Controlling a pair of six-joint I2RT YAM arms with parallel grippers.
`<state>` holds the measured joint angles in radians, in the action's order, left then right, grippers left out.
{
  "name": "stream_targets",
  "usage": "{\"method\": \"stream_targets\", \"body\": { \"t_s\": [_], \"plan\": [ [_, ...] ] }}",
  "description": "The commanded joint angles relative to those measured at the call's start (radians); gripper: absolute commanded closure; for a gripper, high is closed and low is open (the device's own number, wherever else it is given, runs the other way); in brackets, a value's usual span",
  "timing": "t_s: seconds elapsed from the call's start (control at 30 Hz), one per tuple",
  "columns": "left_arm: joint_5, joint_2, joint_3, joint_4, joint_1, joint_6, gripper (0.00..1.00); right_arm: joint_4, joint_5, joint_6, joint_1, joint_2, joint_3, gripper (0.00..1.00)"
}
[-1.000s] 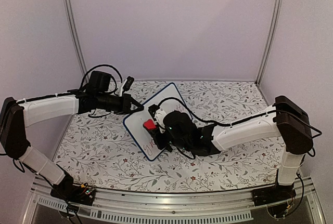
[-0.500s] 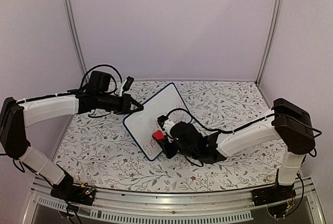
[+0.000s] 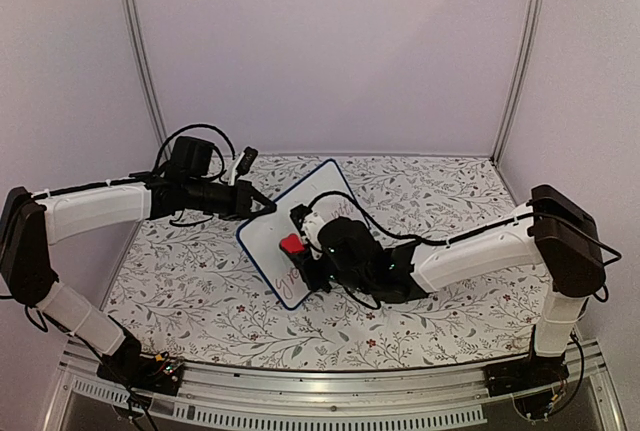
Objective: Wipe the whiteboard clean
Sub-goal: Erase the whiteboard on the whiteboard stand.
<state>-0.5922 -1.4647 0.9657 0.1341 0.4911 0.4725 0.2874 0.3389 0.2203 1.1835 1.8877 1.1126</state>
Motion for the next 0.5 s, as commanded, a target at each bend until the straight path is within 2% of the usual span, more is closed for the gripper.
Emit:
{"method": "stream_targets", "body": {
  "t_s": [0.0, 0.47],
  "plan": [
    [-0.044, 0.023, 0.010, -0.027, 0.018, -0.002, 1.00, 0.001, 0.009, -0.039, -0.014, 0.019, 0.049, 0.76],
    [-0.045, 0.024, 0.010, -0.025, 0.019, -0.002, 1.00, 0.032, -0.057, 0.072, -0.030, 0.018, -0.119, 0.77]
  ]
}}
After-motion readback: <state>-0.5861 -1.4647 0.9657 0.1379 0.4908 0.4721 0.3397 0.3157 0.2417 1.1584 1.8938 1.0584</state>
